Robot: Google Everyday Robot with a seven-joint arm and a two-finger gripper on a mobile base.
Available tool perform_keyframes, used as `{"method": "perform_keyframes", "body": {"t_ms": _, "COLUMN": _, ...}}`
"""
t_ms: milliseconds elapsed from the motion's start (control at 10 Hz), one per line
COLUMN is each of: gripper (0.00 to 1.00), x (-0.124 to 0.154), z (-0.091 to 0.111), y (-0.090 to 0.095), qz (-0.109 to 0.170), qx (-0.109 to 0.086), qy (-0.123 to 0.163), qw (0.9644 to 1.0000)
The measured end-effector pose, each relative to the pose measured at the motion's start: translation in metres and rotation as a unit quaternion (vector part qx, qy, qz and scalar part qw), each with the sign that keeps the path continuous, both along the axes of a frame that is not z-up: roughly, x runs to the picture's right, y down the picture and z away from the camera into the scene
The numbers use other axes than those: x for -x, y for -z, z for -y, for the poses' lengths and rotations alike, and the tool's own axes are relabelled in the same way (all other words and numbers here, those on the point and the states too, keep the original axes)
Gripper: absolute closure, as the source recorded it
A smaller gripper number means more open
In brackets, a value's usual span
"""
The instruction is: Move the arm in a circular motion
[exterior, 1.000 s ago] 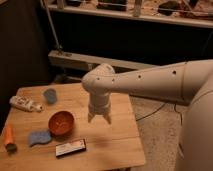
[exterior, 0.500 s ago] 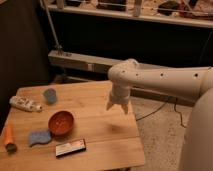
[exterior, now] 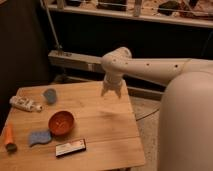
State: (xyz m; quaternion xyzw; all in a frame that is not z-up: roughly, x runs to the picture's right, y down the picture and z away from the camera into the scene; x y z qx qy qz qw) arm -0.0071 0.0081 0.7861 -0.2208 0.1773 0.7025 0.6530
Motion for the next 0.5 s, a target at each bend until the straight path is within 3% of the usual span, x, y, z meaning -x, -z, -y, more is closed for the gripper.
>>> {"method": "perform_keyframes", "body": {"t_ms": 200, "gripper": 0.35, "x": 0.048, "z": 0.010, "y": 0.006, "qz": 0.029, "qx": -0.012, "qy": 0.057, "qw": 0.9979}}
{"method": "perform_keyframes", "body": {"t_ms": 500, "gripper": 0.35, "x": 0.097, "z": -0.009, "y": 0.028, "qz": 0.059, "qx": -0.015, "qy": 0.143, "qw": 0.9878}}
